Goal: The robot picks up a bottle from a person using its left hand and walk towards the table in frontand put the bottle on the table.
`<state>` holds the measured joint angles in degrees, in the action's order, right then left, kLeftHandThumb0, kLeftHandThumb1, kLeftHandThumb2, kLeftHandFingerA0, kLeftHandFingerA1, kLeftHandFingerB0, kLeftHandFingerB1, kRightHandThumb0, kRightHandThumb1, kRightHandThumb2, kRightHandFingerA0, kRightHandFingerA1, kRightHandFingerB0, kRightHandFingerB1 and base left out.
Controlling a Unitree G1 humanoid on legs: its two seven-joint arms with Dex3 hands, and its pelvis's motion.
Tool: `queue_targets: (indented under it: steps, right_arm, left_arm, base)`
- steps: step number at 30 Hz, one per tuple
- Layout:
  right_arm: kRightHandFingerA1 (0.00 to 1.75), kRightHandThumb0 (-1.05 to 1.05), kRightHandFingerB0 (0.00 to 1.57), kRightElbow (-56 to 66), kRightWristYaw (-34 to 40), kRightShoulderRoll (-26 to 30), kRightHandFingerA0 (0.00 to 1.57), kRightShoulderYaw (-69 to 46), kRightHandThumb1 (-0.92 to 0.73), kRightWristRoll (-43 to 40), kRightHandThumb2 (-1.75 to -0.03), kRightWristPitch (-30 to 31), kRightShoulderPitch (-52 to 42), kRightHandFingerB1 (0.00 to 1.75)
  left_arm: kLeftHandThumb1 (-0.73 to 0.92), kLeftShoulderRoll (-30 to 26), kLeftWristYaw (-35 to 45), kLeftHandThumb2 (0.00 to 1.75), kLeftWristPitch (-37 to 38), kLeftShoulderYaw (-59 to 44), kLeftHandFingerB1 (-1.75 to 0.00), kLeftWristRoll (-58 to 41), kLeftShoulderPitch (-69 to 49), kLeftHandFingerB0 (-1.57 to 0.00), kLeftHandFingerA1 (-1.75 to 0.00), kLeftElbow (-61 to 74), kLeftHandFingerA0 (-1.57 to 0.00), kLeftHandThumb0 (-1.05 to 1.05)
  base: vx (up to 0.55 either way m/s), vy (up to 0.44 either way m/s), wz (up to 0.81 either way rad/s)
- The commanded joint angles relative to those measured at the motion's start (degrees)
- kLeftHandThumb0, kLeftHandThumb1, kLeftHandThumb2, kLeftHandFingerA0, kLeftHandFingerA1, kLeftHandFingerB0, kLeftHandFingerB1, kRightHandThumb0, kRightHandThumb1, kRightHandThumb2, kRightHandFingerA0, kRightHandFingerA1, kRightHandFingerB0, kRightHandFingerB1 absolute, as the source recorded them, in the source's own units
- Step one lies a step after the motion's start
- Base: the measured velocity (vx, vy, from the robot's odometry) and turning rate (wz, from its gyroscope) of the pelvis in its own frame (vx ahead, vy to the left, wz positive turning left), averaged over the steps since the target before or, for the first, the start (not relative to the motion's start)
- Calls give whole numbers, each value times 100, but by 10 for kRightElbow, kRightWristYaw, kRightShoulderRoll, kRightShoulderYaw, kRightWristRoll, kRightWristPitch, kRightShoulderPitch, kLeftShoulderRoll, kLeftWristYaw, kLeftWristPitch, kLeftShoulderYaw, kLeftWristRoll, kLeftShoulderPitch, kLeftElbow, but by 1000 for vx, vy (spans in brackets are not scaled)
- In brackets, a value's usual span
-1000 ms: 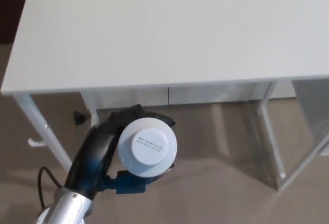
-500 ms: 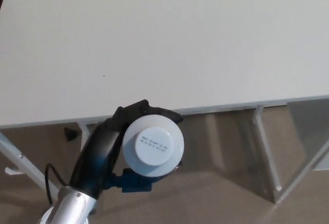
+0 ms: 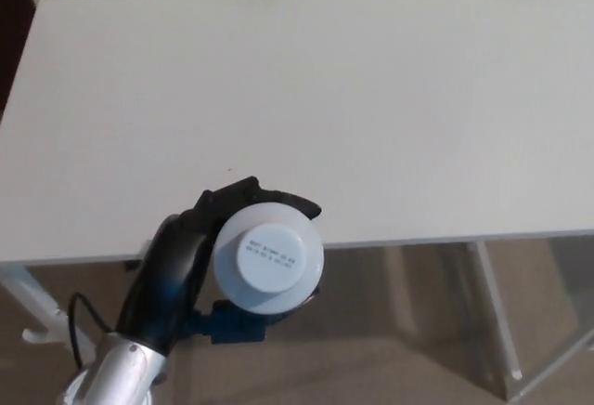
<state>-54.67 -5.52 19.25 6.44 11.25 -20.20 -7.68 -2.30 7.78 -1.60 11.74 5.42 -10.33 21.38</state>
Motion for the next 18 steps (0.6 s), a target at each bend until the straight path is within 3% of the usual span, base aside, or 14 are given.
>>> queue_targets:
  steps: [1, 4, 9, 14, 15, 17, 18]
  right_arm:
    - [56, -38, 43, -2, -4, 9, 47, -5, -58, -2, -87, -9, -7, 52]
    - [57, -38, 44, -2, -6, 8, 48, -6, -58, -2, -87, -15, -8, 53]
    - [56, -37, 45, -12, -5, 6, 48, -5, -58, -2, -87, -13, -4, 53]
    - [57, -39, 45, -19, -4, 5, 49, -2, -58, 2, -88, -9, 8, 53]
    - [57, -39, 44, -19, -2, 5, 50, 0, -58, 3, -88, -8, 9, 53]
    - [57, -38, 44, -18, -4, 5, 49, -1, -58, 2, -88, -5, 11, 53]
    - [57, -38, 43, -16, -6, 6, 48, -1, -58, 1, -88, 0, 12, 53]
  left_arm:
    - [80, 5, 0, 67, -7, 0, -78, -12, 10, -127, -108, -2, -142, -21]
    - [80, 5, 0, 66, -13, -1, -77, -6, 21, -126, -110, -4, -140, -23]
    - [81, 11, 8, 65, -37, -12, -77, -22, 74, -124, -112, -23, -137, -23]
    - [60, 27, 7, 82, -74, -32, -81, -36, 159, -124, -110, -69, -140, -39]
    - [48, 30, 6, 101, -80, -36, -96, -39, 170, -117, -118, -77, -137, -45]
    - [45, 36, 2, 102, -94, -41, -96, -42, 187, -117, -118, -88, -137, -48]
    - [47, 39, 0, 94, -99, -46, -83, -44, 198, -126, -111, -98, -142, -49]
  base:
    - [70, -241, 17]
    - [-25, -354, 4]
    - [104, -87, -1]
    - [53, 70, -3]
    - [50, 164, -9]
    - [52, 178, 5]
    - [89, 186, -20]
